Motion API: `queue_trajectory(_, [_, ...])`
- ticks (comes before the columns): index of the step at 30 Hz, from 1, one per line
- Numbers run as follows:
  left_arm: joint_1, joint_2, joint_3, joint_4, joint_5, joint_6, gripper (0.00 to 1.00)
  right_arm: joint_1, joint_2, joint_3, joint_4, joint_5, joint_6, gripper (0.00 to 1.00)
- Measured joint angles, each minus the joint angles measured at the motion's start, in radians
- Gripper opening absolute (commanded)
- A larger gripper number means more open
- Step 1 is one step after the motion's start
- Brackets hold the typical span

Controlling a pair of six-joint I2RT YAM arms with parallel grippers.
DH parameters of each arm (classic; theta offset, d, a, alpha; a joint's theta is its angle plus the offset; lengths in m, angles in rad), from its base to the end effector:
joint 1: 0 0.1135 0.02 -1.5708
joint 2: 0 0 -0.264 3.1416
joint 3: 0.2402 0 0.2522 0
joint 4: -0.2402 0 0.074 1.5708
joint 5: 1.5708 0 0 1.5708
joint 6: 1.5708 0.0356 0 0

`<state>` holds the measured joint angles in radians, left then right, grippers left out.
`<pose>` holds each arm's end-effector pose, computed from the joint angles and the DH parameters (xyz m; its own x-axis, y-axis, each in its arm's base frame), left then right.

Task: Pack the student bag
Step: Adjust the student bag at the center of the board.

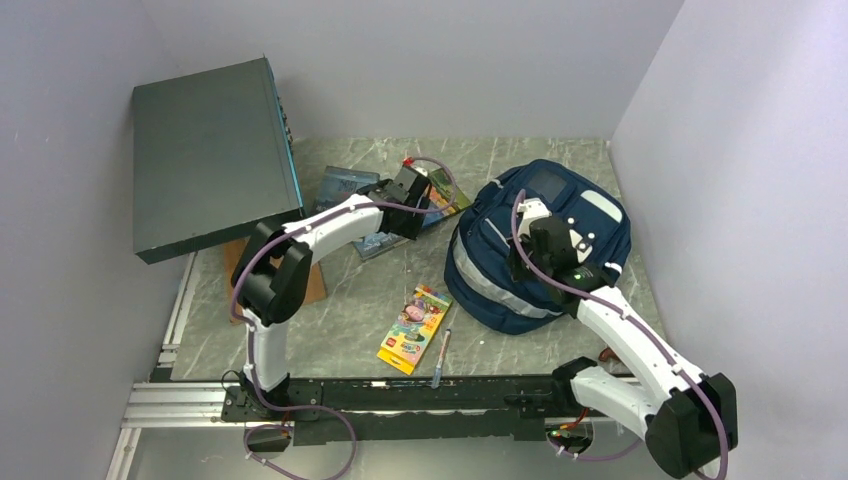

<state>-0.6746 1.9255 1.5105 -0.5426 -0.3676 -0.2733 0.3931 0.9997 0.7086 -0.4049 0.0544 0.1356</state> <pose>0.3374 -0.2534 0.2295 -0.7287 0.2603 -0.6335 0.2333 0.9640 0.1277 0.1977 0.0799 0.2525 -0.6333 -0.1165 -0.7651 -0.2607 0.9629 0.0692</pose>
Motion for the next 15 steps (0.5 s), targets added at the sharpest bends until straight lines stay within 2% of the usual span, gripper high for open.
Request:
queue_trajectory(5, [-0.005, 0.035, 0.010, 0.036, -0.038, 0.145, 0.85, -0.001, -0.065, -0.045, -0.001, -0.009, 0.031, 0.00])
queue_trajectory(9, [-0.041, 0.035, -0.010, 0.169, -0.055, 0.345, 0.84, -0.001, -0.077, -0.046, -0.017, 0.010, 0.076, 0.00])
queue_trajectory(15, [-0.131, 0.039, -0.116, 0.366, -0.033, 0.651, 0.79, -0.002, -0.140, -0.047, -0.024, 0.053, 0.146, 0.00])
